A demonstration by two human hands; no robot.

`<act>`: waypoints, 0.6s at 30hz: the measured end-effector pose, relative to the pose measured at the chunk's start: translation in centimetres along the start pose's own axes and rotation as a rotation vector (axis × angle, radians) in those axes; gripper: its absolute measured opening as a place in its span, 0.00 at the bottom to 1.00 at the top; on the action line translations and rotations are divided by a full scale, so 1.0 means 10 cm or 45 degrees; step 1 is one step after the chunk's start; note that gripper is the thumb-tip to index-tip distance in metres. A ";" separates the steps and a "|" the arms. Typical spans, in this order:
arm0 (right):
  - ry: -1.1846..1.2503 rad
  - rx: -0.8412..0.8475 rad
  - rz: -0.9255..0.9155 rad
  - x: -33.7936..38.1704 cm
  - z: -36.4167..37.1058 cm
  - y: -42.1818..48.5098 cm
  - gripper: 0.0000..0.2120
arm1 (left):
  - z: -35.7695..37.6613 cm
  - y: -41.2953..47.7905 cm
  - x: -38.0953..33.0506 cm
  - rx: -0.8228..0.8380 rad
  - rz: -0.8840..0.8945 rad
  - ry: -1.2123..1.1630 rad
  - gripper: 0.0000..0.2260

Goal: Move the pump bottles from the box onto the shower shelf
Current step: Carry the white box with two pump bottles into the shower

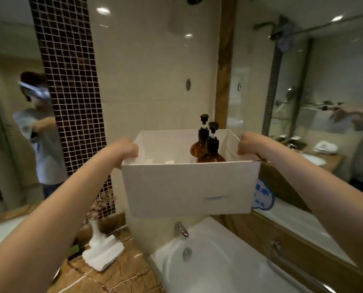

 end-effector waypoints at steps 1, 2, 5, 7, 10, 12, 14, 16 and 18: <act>-0.004 -0.028 0.046 -0.11 -0.06 -0.05 0.15 | 0.04 0.01 -0.12 0.045 0.043 -0.014 0.03; 0.003 -0.049 0.097 -0.24 -0.12 -0.11 0.15 | 0.08 0.02 -0.24 0.086 0.083 -0.030 0.02; 0.042 -0.106 0.250 -0.63 -0.29 -0.34 0.16 | 0.23 0.03 -0.61 0.164 0.185 -0.001 0.10; 0.083 -0.139 0.326 -0.92 -0.40 -0.52 0.16 | 0.36 0.02 -0.85 0.209 0.299 -0.037 0.06; 0.158 -0.204 0.419 -1.35 -0.58 -0.83 0.12 | 0.61 -0.07 -1.21 0.277 0.505 -0.151 0.03; 0.187 -0.251 0.515 -1.65 -0.72 -1.06 0.05 | 0.77 -0.18 -1.46 0.339 0.585 -0.172 0.03; 0.142 -0.304 0.625 -1.95 -0.85 -1.33 0.03 | 0.95 -0.33 -1.75 0.447 0.651 -0.184 0.03; 0.071 -0.343 0.706 -2.25 -0.97 -1.63 0.04 | 1.13 -0.49 -2.07 0.525 0.741 -0.154 0.03; 0.023 -0.335 0.793 -2.55 -1.07 -1.97 0.11 | 1.31 -0.72 -2.40 0.582 0.846 -0.119 0.03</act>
Point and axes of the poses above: each hand's wrist, its own y-axis towards the middle knuckle, its own z-axis out of the palm, x = y × z, the point moved 3 cm from there along y, towards the middle knuckle, and after that the axes turned 9 degrees about z, right-handed, at the moved point
